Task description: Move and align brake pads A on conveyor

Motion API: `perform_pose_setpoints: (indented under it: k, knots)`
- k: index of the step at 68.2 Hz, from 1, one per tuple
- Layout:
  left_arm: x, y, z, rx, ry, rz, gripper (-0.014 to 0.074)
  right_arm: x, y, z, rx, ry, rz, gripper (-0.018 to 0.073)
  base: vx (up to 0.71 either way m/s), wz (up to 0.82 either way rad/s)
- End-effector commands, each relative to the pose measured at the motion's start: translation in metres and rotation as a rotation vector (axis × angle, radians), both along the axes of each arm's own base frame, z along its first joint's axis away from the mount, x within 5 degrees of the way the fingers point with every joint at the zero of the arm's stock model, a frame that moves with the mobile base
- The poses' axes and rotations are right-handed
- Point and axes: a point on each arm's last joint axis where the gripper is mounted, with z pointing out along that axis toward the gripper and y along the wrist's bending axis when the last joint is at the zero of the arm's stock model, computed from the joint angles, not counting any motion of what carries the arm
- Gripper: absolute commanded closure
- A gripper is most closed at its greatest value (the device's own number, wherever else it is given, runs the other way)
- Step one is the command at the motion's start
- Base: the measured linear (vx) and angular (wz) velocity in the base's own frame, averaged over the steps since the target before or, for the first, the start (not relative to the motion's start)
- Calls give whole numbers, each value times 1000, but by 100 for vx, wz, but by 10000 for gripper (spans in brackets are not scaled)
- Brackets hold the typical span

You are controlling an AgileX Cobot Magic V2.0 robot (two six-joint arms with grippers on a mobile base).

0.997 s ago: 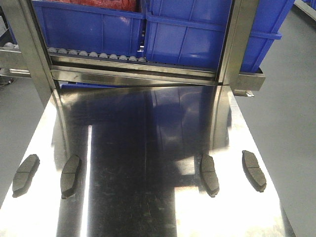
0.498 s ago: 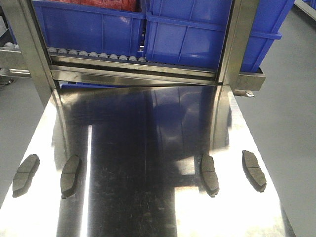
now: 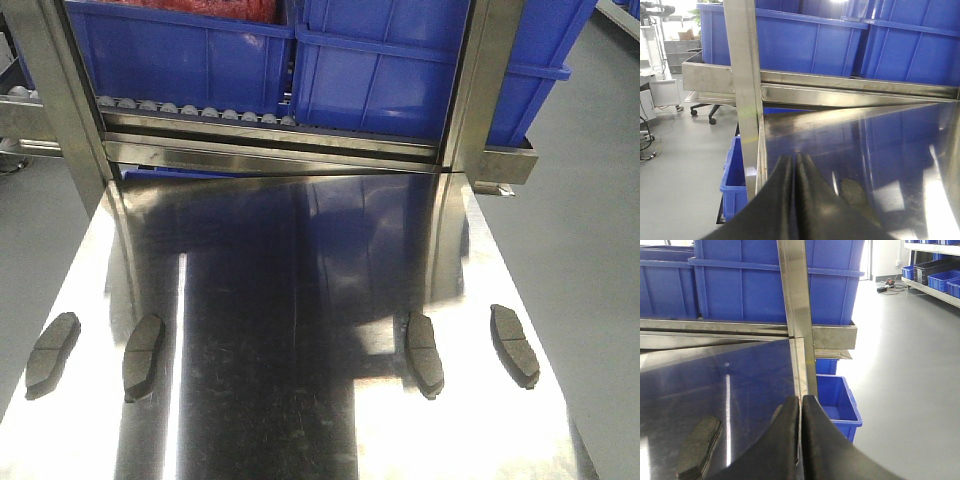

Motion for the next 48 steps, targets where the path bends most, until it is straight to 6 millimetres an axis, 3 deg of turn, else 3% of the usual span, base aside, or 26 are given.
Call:
perform_pose_setpoints:
  k: [1, 16, 25, 33, 42, 48]
  knots:
    - [-2, 0, 14, -7, -106, 0, 602, 0, 0, 2, -11, -68, -3, 562, 0, 0]
    - [-4, 0, 26, -32, -188, -1, 602, 0, 0, 2, -11, -68, -3, 562, 0, 0]
    - [-9, 0, 59, -42, -195, -1, 602, 0, 0, 2, -11, -68, -3, 562, 0, 0]
    - [-6, 1, 102, -2, -96, 5, 602, 0, 0, 2, -11, -67, -3, 562, 0, 0]
    - [22, 1, 138, 83, 115, 13, 602, 0, 0, 2, -11, -67, -3, 562, 0, 0]
    - [44, 0, 147, 88, 251, 11, 602, 0, 0, 2, -11, -67, -3, 562, 0, 0]
